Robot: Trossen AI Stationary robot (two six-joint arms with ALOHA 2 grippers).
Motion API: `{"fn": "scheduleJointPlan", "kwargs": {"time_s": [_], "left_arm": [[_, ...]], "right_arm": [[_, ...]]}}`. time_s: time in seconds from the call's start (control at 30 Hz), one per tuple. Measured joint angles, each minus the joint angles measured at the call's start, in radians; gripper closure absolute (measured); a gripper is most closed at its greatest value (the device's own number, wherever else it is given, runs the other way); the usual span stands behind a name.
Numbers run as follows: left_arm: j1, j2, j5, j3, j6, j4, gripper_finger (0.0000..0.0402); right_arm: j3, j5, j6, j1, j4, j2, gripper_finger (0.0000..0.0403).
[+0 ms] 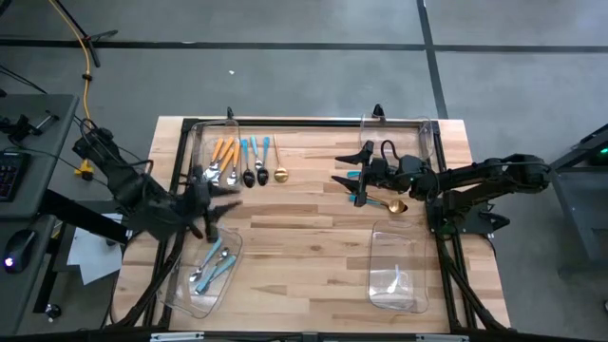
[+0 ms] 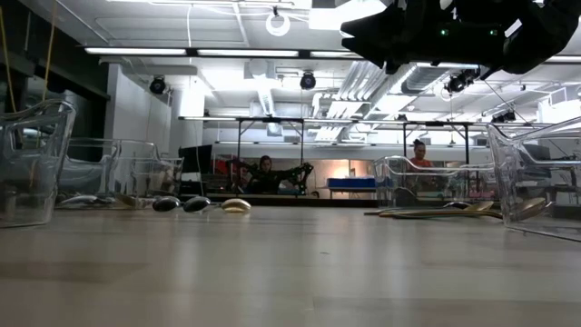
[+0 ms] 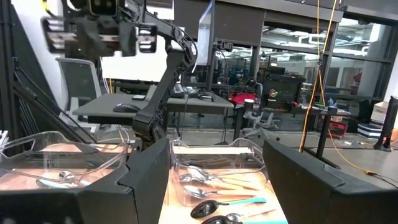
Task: Sort silverware by color (type)
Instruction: Put the light blue spoon into the bottom left transparent bin
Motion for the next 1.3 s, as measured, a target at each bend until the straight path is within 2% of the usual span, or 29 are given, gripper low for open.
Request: {"fn": "scheduleJointPlan", "kwargs": {"time_s": [0.03,0.1,0.2,0.3,0.47,0.53,0.67,0.83,1.0,1.13,1.3], "left_arm": [[0.007,0.000,-0.051,-0.013,0.029,0.003,0.0286],[0.029,0.000,-0.087,-0.044,0.053,0.026,0.0286],[0.097,-0.004,-0.023,-0.124,0.091,0.111,0.0286],[0.183,-0.019,0.115,-0.235,0.201,0.318,0.0286],[0.366,-0.039,0.449,-0.405,0.464,0.803,0.0287],[0.443,-0.041,0.556,-0.443,0.518,0.927,0.0287],[0.574,-0.040,0.733,-0.461,0.539,0.988,0.0287],[0.672,-0.040,0.922,-0.465,0.571,0.997,0.0287],[0.739,-0.040,0.992,-0.572,0.618,1.239,0.0287],[0.795,-0.039,1.047,-0.676,0.574,1.414,0.0287],[0.817,-0.039,1.059,-0.723,0.523,1.440,0.0287]], "right_arm": [[0.000,0.000,0.000,0.000,0.000,0.000,0.0160],[0.000,0.000,0.000,0.000,0.000,0.000,0.0160],[0.000,0.003,0.000,0.000,0.000,0.000,0.0160],[0.000,0.005,0.000,0.000,0.000,0.000,0.0160],[0.000,0.004,0.000,0.000,0.000,0.000,0.0160],[0.000,0.004,0.000,0.000,0.000,0.000,0.0160],[0.000,0.003,0.000,-0.005,-0.001,0.000,0.0160],[0.000,0.003,0.000,-0.019,-0.037,0.000,0.0160],[0.000,0.003,0.008,-0.025,-0.062,0.000,0.0160],[0.000,0.003,0.008,-0.024,-0.061,0.000,0.0160],[0.000,0.008,0.002,-0.024,-0.055,0.000,0.0160]]}}
